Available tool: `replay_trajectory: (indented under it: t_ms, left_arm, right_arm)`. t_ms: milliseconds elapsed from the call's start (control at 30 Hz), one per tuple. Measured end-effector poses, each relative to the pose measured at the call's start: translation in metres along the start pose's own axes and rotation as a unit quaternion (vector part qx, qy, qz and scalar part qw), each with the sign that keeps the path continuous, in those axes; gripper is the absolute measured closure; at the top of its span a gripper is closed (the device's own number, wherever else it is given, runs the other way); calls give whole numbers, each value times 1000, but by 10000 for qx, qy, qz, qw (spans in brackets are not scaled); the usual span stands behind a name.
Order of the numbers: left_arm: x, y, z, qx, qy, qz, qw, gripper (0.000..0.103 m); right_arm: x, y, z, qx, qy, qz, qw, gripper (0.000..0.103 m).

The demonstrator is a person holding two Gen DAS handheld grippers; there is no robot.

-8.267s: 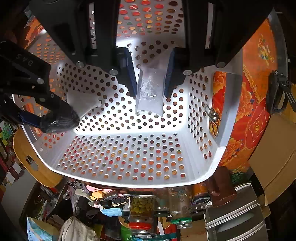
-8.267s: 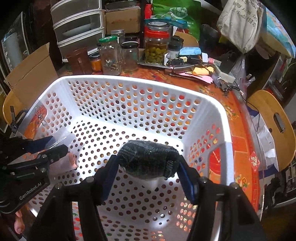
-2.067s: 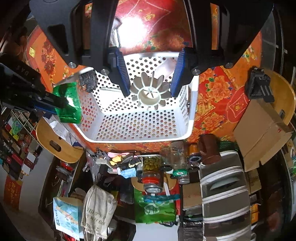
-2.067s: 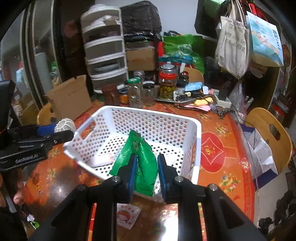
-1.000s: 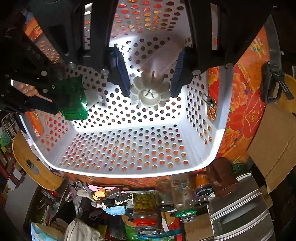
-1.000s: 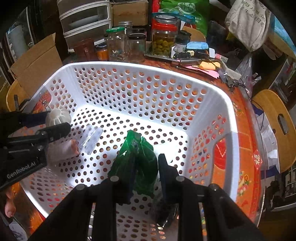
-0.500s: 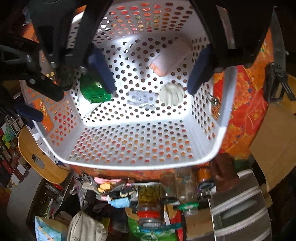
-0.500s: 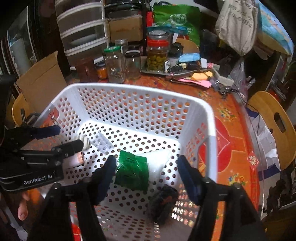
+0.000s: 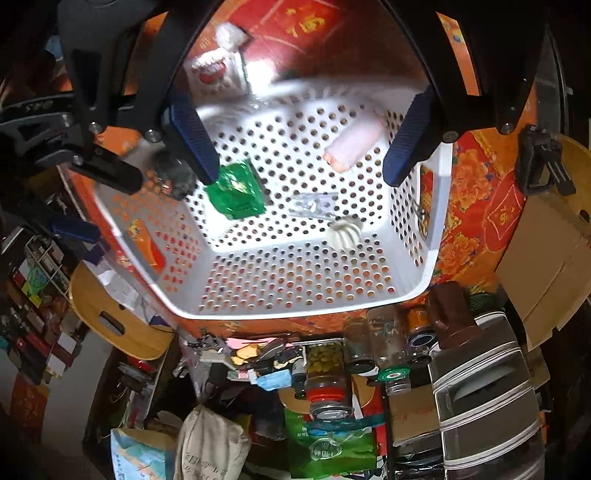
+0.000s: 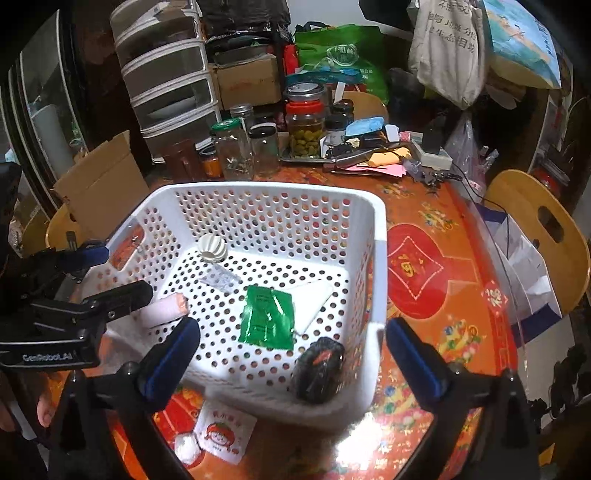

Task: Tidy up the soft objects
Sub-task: 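Withdraw both tools from the basket toward the white sachet and wrapped item, then grasp the white wrapped item with the left tool while the right tool grasps the tomato sachet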

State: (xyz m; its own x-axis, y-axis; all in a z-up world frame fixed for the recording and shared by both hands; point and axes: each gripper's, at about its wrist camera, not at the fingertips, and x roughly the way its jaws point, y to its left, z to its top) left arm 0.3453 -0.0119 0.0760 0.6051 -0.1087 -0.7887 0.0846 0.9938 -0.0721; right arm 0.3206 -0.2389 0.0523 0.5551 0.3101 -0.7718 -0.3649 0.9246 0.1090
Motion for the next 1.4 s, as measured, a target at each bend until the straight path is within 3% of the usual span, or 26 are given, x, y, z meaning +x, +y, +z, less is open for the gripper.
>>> replay_trajectory:
  t_ms: [267,500,600,800,1067,1167,1400]
  left_arm:
    - [-59,-6,-34,77,-325,-283,9990,7]
    - [-84,-2,-86,-152,-562,22,9983,7]
    - [-71,0,-118,-264,-556,-9,9981,6]
    - [-23,0,-163,-433,-118,-100,9989,7]
    - [3,-39,-186,-73,16,-28,10000,7]
    - [17,-52,-184,-27,79,31,10000,11]
    - [38,-63,-189,-34,252,59,9997,41]
  right_arm:
    - [-29,6,-30,-60,-167,217,9996,0]
    - [-44,5,-64,-99,-265,244,9993,0]
    - [-39,3,-82,-106,-195,195,9996,0]
    - [-8,-12,-119,100,101,-2,9999,0]
    - [0,-17,-145,190,144,-48,9997,0]
    - [-1,-22,-148,275,96,-71,9996,0]
    - [10,-27,-155,382,206,-71,9990,0]
